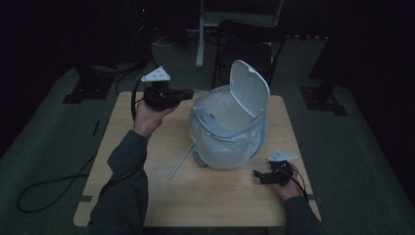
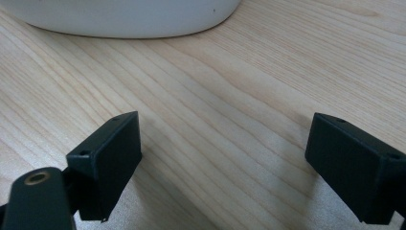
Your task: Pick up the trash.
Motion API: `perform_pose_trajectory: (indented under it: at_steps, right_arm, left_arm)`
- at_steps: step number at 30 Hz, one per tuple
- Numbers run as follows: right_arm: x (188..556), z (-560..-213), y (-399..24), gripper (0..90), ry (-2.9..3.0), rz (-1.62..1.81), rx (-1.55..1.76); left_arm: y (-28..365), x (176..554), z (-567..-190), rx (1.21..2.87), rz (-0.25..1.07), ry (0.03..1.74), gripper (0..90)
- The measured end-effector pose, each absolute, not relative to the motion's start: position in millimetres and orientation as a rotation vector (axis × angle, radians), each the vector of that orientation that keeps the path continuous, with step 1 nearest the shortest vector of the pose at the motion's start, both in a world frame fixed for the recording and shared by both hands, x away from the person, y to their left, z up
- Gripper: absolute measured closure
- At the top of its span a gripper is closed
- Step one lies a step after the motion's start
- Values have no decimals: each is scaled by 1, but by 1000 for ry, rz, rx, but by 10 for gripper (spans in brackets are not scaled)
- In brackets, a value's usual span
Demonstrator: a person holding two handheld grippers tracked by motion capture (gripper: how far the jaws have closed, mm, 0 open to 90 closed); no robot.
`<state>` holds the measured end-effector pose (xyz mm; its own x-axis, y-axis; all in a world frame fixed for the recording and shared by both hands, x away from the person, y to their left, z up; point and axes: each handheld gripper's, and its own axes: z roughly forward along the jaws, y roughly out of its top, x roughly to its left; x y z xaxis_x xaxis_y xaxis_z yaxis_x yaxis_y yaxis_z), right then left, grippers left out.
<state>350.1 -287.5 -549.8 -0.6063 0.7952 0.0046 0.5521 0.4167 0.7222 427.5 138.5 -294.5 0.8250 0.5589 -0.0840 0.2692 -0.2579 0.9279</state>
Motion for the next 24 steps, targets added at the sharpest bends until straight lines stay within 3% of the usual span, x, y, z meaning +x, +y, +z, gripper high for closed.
perform_pose_trajectory:
  at_steps: [3,4,5,9,14,15,17,24]
  right_arm:
    - [350,-550,-287,113,2338,1001,1160]
    - [350,-550,-288,113,2338,1001,1160]
    - [350,-550,-288,113,2338,1001,1160]
    - [350,-550,-287,113,2338,1001,1160]
    - [350,-550,-287,113,2338,1001,1160]
    - [350,-550,-288,113,2338,1001,1160]
    - [350,-550,-288,113,2338,1001,1160]
    - [350,-550,-288,113,2337,1000,1161]
  left_arm:
    - [138,428,-295,1850,308,627,845]
    - [137,428,-295,1851,304,624,825]
    - [137,428,-295,1850,303,624,749]
    - [136,428,-295,1853,292,621,698]
    - [131,428,-296,1870,293,602,745]
    - [130,428,-296,1870,295,599,821]
    - [128,428,-295,1855,297,598,859]
    - [122,428,-293,1834,299,593,868]
